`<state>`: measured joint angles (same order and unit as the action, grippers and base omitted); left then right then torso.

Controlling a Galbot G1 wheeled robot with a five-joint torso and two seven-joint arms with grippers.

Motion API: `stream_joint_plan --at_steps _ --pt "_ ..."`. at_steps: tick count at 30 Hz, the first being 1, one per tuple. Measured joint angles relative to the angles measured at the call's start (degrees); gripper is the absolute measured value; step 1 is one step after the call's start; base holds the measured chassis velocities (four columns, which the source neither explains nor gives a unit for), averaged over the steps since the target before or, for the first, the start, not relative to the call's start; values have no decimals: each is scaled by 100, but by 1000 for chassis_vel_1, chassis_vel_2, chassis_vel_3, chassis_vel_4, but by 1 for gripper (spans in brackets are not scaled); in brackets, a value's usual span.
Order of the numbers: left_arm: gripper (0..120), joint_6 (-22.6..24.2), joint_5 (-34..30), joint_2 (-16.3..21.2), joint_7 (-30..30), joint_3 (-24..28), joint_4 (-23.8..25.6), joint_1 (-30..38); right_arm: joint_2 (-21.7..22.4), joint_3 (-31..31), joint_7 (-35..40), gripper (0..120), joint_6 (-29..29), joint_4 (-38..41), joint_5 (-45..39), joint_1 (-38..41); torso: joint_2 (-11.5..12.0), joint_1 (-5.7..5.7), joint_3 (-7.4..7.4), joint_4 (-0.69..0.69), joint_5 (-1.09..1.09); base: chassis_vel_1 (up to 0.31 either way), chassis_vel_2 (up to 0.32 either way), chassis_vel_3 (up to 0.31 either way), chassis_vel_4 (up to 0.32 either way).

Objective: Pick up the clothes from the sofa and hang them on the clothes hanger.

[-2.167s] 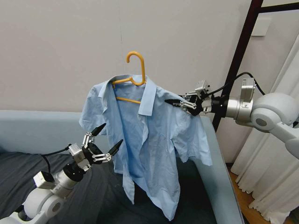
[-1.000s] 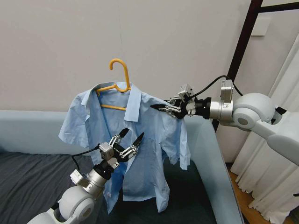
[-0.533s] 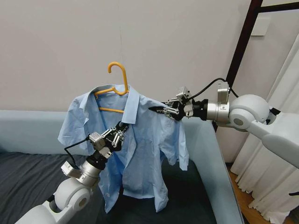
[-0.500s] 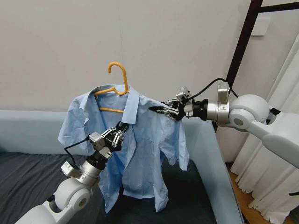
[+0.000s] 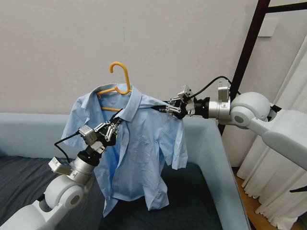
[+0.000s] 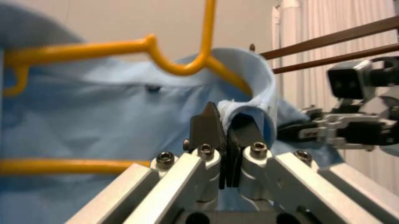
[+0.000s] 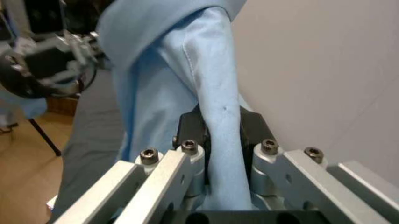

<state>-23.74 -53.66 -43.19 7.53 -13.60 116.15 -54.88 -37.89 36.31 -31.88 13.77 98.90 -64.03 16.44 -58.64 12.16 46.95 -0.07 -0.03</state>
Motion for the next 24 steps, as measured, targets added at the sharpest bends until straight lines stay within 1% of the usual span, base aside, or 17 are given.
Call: stream_joint_plan --at_steps 4,5,6,8,12,13,14,16,17,18,20,22,23,24 --pt "0 75 -41 -63 -90 53 -95 23 5 -14 -97 7 -37 6 -171 4 0 0 0 0 -1 0 0 0 0" --pt "0 113 -45 -125 -128 118 -164 23 13 3 -111 7 -46 49 -366 4 0 0 0 -1 -1 0 0 0 0" --pt "0 113 -45 -125 -128 118 -164 23 13 3 -111 7 -46 49 -366 4 0 0 0 -1 -1 0 0 0 0" --pt "0 132 -25 -235 -188 205 -263 22 1 41 -91 7 -66 132 -768 7 0 0 0 0 0 0 0 0 0" --pt "1 115 201 -400 -312 350 -392 21 17 149 -84 7 -123 145 -1002 151 0 0 0 0 0 0 0 0 0" --pt "6 113 289 -460 -381 379 -411 -27 33 174 -60 7 -134 137 -1056 210 0 0 0 -1 0 0 0 0 0" --pt "6 113 289 -460 -381 379 -411 -27 33 174 -60 7 -134 137 -1056 210 0 0 0 -1 0 0 0 0 0" --pt "16 118 473 -570 -441 401 -451 -148 74 191 -10 7 -154 115 -1147 347 0 0 0 -1 -1 0 0 0 0" --pt "19 118 538 -605 -456 408 -472 -191 86 192 -7 7 -154 112 -1163 389 0 0 0 0 0 0 0 0 0" --pt "19 118 538 -605 -456 408 -472 -191 86 192 -7 7 -154 112 -1163 389 0 0 0 0 0 0 0 0 0" --pt "30 60 637 -696 -461 441 -498 -289 104 201 -7 7 -154 63 -1173 518 0 0 0 0 -1 0 0 0 0" --pt "39 5 666 -717 -462 418 -465 -351 109 225 -4 7 -147 23 -1141 581 0 0 0 0 0 0 0 0 0" --pt "39 5 666 -717 -462 418 -465 -351 109 225 -4 7 -147 23 -1141 581 0 0 0 0 0 0 0 0 0" --pt "43 -15 695 -704 -459 388 -423 -406 115 229 37 7 -122 -16 -1100 602 0 0 0 0 0 0 0 0 0"
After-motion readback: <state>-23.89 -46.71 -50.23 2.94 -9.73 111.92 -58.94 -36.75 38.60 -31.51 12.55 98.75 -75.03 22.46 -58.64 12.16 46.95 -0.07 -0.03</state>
